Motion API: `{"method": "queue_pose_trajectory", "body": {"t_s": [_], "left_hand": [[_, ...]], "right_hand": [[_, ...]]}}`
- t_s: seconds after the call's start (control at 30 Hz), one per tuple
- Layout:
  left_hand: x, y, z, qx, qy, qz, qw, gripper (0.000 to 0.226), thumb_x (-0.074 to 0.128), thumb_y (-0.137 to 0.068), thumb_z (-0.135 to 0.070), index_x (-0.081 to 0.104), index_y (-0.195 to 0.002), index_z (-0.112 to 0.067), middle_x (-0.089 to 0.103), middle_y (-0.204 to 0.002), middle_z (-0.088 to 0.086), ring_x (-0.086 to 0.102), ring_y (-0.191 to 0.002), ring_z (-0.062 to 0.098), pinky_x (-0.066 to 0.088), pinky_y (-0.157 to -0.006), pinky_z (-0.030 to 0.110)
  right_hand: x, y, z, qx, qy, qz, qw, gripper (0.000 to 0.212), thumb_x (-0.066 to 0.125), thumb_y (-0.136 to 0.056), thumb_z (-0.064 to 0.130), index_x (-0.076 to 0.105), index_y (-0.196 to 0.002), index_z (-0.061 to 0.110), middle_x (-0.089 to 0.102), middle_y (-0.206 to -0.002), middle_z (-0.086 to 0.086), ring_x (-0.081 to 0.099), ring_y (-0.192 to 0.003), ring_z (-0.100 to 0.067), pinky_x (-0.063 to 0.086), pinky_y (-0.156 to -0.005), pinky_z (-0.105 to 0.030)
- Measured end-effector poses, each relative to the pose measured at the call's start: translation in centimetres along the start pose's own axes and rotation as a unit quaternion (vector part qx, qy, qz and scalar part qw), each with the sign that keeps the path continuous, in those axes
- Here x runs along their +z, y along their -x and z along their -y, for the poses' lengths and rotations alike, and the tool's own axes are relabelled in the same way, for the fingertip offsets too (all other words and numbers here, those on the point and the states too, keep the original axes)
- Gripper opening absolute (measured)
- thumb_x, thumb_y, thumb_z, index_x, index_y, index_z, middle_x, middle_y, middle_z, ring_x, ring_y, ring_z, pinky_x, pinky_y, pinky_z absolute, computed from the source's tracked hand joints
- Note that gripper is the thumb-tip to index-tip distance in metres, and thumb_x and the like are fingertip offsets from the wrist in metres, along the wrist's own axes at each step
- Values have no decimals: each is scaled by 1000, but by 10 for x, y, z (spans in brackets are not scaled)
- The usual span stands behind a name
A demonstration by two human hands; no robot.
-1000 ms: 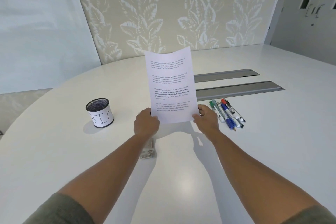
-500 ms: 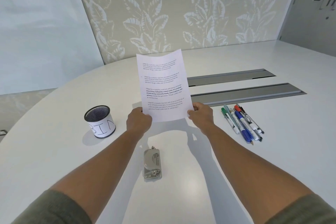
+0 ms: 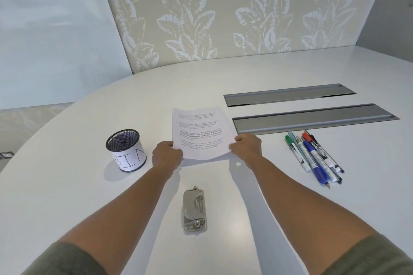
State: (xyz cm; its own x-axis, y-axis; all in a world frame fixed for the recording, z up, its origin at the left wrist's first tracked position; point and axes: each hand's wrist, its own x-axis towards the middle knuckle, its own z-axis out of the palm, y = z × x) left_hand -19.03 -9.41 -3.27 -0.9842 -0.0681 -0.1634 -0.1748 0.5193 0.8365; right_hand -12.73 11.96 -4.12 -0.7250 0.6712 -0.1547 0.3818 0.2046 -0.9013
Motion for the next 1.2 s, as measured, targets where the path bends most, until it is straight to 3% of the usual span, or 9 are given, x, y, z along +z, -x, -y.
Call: {"method": "queue_pose_trajectory", "body": {"t_s": [0.1,0.27,0.37,0.57,0.7,0.8,0.87,1.03,1.2], "left_hand": [[-1,-1,7,-7,21,-8,1000,32,61,-79,-11,70,-109,-17,77,-91,0,75,-82,22,61,-82,40],[-2,-1,15,-11,29,-11,999,37,63,-81,-15,65,-117,-18,71,-84,-5,75,-81,21,59,-85,40],[-2,1,20,-3,-22,-20,1000,39,64,-82,-25,65,-121,-21,73,-100,0,70,-92,22,56,-88,37],[-3,12,26,-13,-99,1,995,53,65,-81,-43,56,-129,-21,69,-114,5,69,-99,25,53,-92,36],[-11,25,27,-19,-104,22,994,50,65,-81,-43,58,-125,-19,70,-111,5,71,-88,24,50,-70,28],[-15,35,31,-19,-92,49,994,23,64,-84,-37,63,-80,-15,63,-64,-3,60,-56,20,40,-57,23],[-18,42,32,-25,-84,83,993,43,63,-87,-32,43,-51,-18,44,-42,-4,47,-46,22,38,-59,25],[-29,54,42,-74,-15,137,988,33,67,-89,-35,54,-73,-9,54,-65,9,51,-62,25,55,-80,33],[-36,71,53,-90,35,143,985,34,68,-91,-38,65,-86,-5,63,-64,4,57,-44,11,52,-47,18]], "right_hand": [[2,2,-1,0,28,-8,1000,11,62,-66,0,60,-67,11,62,-83,-4,57,-72,-24,53,-67,-31],[2,3,-12,10,44,-12,999,14,60,-70,1,66,-81,7,60,-86,0,62,-68,-25,61,-62,-35],[-1,6,-15,10,61,-16,998,8,61,-69,4,58,-74,9,55,-81,-5,53,-59,-25,45,-54,-25],[-10,12,-26,6,60,-33,998,22,63,-78,15,63,-99,9,62,-100,-4,53,-61,-11,38,-51,-21],[-14,23,-28,-9,92,-34,995,35,63,-81,21,64,-115,12,63,-112,0,61,-85,-19,44,-68,-25],[-14,36,-29,-19,101,-28,994,35,63,-82,26,65,-116,16,66,-115,2,63,-98,-21,46,-77,-28],[-14,46,-31,-32,107,-19,994,35,62,-83,28,66,-117,18,66,-115,4,63,-100,-19,47,-79,-28],[-8,81,-45,-111,140,-4,984,30,63,-87,30,66,-114,18,64,-118,3,63,-106,-16,46,-84,-27],[1,112,-59,-165,184,7,969,31,58,-90,31,62,-119,21,58,-128,6,57,-118,-14,46,-95,-32]]}}
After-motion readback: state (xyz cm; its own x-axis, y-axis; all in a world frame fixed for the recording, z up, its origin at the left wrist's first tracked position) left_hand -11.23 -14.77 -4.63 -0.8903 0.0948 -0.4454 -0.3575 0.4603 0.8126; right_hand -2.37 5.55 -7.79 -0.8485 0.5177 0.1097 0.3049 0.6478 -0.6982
